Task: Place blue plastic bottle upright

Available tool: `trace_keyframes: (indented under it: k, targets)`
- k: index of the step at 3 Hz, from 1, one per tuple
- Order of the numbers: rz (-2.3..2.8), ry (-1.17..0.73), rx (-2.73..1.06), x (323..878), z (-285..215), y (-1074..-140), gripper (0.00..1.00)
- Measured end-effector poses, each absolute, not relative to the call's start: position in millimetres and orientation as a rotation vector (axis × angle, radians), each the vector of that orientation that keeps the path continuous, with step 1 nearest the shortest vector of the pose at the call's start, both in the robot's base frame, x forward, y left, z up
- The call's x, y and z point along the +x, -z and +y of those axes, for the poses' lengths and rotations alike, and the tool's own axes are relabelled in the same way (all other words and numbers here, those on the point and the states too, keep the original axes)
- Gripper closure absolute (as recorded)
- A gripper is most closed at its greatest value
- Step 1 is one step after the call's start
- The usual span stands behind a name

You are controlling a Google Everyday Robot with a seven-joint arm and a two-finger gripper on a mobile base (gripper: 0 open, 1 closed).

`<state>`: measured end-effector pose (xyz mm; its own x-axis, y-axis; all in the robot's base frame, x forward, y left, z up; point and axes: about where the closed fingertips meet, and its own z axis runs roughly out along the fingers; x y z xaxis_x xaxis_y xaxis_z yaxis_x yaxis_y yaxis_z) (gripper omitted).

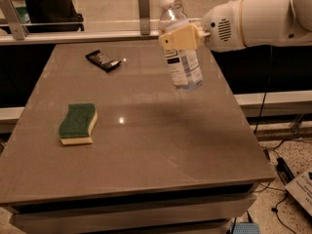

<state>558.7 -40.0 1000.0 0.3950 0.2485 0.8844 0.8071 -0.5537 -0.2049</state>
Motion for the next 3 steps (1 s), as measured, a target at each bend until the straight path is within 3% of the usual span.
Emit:
trace_keyframes:
  k: [3]
  targets:
    - [-1.146,1.187,-1.524,566,-6,-992,1.0]
